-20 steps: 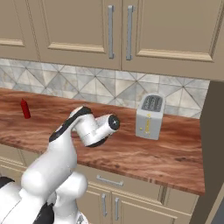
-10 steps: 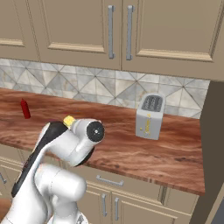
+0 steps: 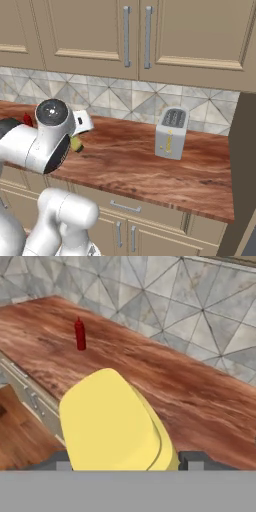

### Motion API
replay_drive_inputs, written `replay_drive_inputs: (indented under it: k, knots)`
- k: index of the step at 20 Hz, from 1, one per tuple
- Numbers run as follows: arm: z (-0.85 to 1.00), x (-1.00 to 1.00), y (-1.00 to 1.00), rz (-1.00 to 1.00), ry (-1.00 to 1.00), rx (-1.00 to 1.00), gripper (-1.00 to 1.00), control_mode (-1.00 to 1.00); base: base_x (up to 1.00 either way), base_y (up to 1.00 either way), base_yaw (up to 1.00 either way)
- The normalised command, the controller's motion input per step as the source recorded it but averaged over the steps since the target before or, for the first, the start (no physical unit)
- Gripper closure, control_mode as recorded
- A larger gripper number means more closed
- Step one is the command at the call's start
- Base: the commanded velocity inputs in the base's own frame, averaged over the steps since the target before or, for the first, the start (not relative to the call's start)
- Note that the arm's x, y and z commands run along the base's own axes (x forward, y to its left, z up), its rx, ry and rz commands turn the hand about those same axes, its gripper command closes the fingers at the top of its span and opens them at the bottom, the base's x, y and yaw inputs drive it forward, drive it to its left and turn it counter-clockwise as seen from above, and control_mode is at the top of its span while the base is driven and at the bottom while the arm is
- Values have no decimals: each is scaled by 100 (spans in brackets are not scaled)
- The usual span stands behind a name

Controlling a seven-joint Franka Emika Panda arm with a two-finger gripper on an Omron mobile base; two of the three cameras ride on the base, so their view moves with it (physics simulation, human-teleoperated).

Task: Place the mustard and ketchup from the counter to the top shelf of the fridge. If the existing items in the fridge are on the top shelf, move them to other shelves.

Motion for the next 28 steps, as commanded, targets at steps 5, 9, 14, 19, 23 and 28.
replay_drive_inputs:
  k: [5,9,14,19,23,28]
  knots:
    - [54,-32,21,-1,7,-15,100,-100,0,0,0]
    - [32,-49,0,-5,13,6,100,-100,0,0,0]
    - [2,-17,0,-8,2,30,100,-100,0,0,0]
    - [-4,-15,-3,0,0,2,100,-100,0,0,0]
    - [-5,-21,-6,0,0,0,100,100,-74,-24,0]
    - [0,0,0,0,0,0,100,100,-100,-51,0]
